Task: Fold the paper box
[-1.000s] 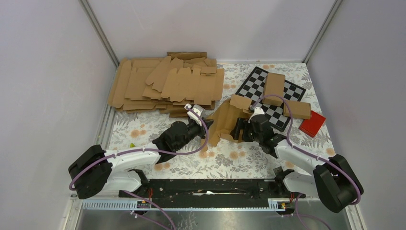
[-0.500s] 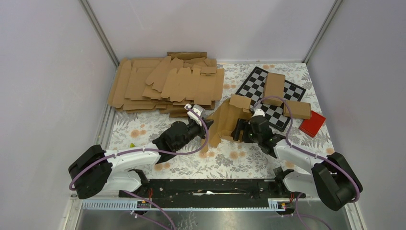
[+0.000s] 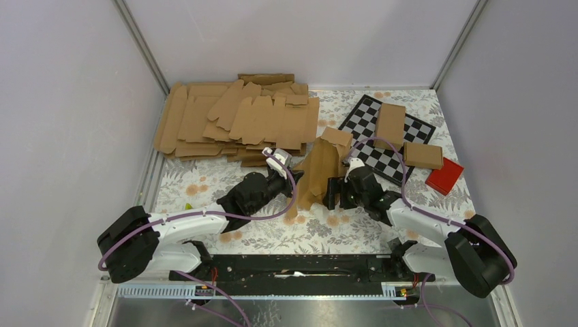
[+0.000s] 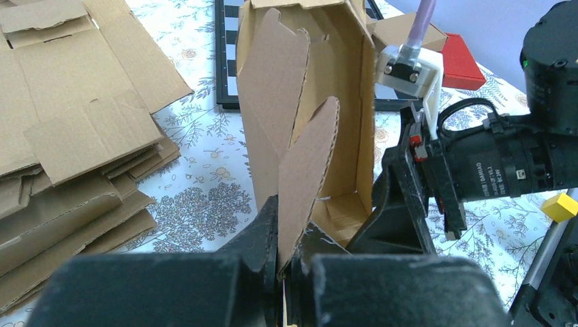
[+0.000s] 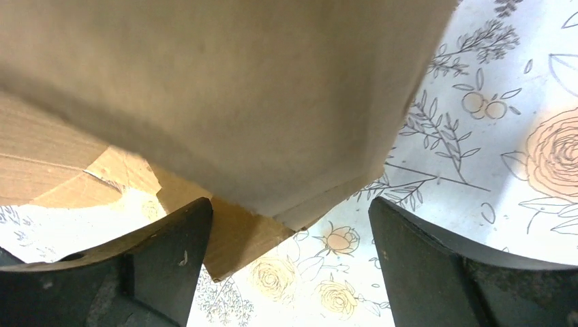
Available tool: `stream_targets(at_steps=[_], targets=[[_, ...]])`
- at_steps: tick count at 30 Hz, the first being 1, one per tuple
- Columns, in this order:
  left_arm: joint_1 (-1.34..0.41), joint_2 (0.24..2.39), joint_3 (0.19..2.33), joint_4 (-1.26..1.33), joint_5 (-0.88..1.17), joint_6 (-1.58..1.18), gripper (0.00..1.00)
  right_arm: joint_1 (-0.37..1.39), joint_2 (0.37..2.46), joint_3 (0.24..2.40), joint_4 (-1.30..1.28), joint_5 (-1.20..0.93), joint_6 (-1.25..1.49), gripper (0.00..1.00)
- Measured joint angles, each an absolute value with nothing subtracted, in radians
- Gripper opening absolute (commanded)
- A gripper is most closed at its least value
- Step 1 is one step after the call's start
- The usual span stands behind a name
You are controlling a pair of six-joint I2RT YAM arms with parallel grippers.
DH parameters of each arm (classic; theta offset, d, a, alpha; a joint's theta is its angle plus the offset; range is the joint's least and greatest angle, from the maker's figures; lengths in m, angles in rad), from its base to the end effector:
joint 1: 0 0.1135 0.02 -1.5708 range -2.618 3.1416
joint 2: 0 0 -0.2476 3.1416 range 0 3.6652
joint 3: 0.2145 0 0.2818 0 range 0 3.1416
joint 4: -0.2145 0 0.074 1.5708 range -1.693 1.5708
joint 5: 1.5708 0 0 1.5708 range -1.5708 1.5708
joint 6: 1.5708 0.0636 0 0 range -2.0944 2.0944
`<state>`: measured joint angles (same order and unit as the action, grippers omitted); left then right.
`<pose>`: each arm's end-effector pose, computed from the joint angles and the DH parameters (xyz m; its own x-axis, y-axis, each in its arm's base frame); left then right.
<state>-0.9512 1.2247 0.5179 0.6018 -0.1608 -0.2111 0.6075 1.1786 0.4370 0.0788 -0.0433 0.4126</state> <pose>0.1943 -0.2549 0.1989 -0.2085 -0.0638 -0.9759 0.6826 0.7051 -0.1920 0.2261 0.1606 0.1159 -0.7027 -0.0006 -0.7114 -0.3455 0.8745 0.3405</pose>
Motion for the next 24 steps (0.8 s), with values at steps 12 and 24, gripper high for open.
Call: stream_targets(at_steps=[12, 24], targets=[[-0.951, 1.224, 0.518, 0.602, -0.161, -0.215, 0.00, 0.634, 1.141, 0.413, 0.124, 0.020, 0.402, 0.95], [-0.951, 1.224, 0.522, 0.599, -0.160, -0.214, 0.00, 0.635, 1.074, 0.387, 0.197, 0.058, 0.327, 1.00]])
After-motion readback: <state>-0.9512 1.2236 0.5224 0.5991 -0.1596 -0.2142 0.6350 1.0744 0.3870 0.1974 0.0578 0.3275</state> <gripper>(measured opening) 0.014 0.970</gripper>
